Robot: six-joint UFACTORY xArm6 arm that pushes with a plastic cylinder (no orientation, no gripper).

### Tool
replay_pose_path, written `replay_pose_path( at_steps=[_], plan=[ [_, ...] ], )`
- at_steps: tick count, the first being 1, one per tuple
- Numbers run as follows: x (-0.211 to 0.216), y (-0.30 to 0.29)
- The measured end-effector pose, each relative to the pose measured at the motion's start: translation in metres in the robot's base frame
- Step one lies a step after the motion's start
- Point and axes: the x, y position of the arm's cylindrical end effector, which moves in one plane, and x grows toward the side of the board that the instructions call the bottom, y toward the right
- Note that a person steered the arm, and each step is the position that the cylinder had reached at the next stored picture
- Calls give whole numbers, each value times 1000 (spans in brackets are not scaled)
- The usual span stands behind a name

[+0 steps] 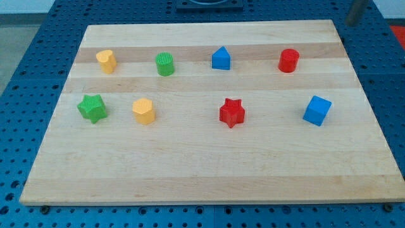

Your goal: Move the blue triangle towards top center

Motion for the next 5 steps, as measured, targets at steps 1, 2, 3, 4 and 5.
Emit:
replay_pose_path(
  at_steps=[1,2,3,4,5],
  plan=[
    [0,0],
    [0,-21],
    [3,-68],
    [33,-112],
    [65,-139]
  ],
)
